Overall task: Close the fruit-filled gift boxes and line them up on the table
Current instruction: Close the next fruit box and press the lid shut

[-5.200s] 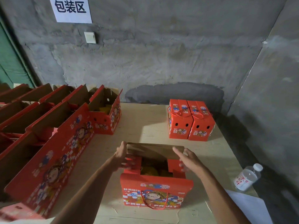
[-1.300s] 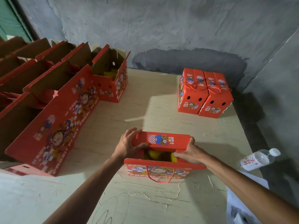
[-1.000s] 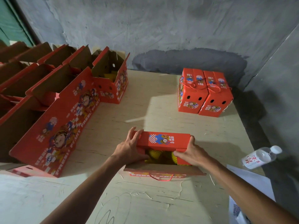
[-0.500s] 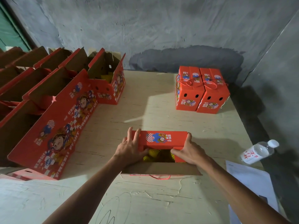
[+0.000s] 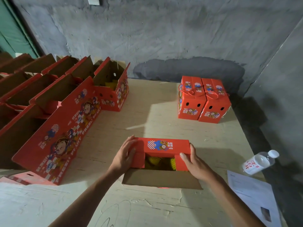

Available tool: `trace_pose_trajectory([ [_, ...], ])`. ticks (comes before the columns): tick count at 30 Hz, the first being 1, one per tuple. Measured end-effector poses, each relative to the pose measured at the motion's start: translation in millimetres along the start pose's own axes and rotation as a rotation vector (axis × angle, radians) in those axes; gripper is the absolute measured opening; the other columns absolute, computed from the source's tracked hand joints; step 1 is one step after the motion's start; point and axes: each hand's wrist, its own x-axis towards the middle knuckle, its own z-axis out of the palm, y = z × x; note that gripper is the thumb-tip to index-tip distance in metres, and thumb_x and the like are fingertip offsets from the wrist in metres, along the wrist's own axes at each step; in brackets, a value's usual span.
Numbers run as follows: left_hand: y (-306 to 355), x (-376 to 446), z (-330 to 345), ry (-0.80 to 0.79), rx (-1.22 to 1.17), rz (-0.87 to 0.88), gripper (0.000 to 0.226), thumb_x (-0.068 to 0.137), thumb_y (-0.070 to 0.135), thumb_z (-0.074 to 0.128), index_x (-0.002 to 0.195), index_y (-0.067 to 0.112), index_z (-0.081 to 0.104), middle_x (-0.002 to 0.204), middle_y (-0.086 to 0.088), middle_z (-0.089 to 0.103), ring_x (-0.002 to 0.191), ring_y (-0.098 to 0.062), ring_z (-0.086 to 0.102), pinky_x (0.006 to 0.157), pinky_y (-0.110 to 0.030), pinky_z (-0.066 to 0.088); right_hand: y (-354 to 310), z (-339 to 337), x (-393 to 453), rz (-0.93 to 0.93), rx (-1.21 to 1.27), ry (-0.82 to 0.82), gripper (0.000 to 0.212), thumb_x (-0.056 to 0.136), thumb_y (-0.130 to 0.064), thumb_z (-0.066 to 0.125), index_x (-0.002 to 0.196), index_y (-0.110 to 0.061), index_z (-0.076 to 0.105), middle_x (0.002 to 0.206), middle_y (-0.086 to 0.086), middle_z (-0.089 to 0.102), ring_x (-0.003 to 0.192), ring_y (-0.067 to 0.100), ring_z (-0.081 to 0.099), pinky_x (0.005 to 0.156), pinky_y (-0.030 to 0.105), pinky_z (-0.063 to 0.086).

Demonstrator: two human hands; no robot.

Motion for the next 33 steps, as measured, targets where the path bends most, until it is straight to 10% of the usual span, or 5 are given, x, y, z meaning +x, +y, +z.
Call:
trace_pose_trajectory([
  [7, -6, -54, -19, 0.027, -0.010, 0.068, 0.068, 0.077, -0.031, 0.043, 0.119, 0.012, 0.075, 0.138, 0.010, 0.065, 0.140, -0.011, 0.051, 0.115, -0.047, 0.044, 33, 10, -16, -0.126, 0.326, 0.319, 0.047, 0.104, -0.017, 0.056, 0.146, -0.032, 0.043, 0.130, 0.010, 0.065, 0.106, 0.022, 0.067, 0.086, 0.032, 0.049],
  [13, -3, -65, -19, -0.092, 0.108, 0.299, 0.055, 0.085, 0.039, 0.071, 0.135, 0.014, 0.065, 0.149, 0.005, 0.055, 0.147, -0.023, 0.041, 0.119, -0.044, 0.036, 39, 15, -49, -0.242, 0.264, 0.188, 0.067, 0.098, 0.016, 0.048, 0.142, -0.035, 0.053, 0.134, -0.011, 0.065, 0.125, 0.004, 0.062, 0.099, 0.007, 0.041],
  [21, 13, -59, 4, 0.240, 0.016, -0.108, 0.060, 0.094, 0.067, 0.056, 0.147, 0.043, 0.039, 0.114, 0.020, 0.069, 0.101, -0.001, 0.069, 0.081, -0.034, 0.058, 16, 7, -59, -0.059, 0.348, 0.254, 0.064, 0.076, -0.090, 0.054, 0.095, -0.031, 0.070, 0.080, -0.016, 0.073, 0.083, 0.006, 0.071, 0.068, 0.016, 0.049],
  [28, 7, -33, 23, 0.239, 0.342, 0.116, 0.040, 0.103, 0.038, 0.044, 0.140, 0.031, 0.059, 0.145, -0.008, 0.050, 0.121, -0.030, 0.051, 0.099, -0.050, 0.049, -5, 16, -35, -0.281, 0.185, 0.519, 0.042, 0.097, -0.014, 0.069, 0.138, -0.014, 0.060, 0.137, 0.000, 0.061, 0.120, 0.002, 0.060, 0.100, 0.020, 0.049],
  [33, 15, -19, 37, 0.274, 0.636, 0.215, 0.024, 0.098, 0.028, 0.056, 0.113, 0.018, 0.071, 0.118, -0.006, 0.063, 0.112, -0.034, 0.056, 0.105, -0.051, 0.037, -16, 19, -20, -0.480, -0.258, 0.645, 0.019, 0.093, -0.014, 0.073, 0.109, -0.006, 0.074, 0.113, 0.007, 0.069, 0.108, 0.027, 0.065, 0.098, 0.039, 0.050],
])
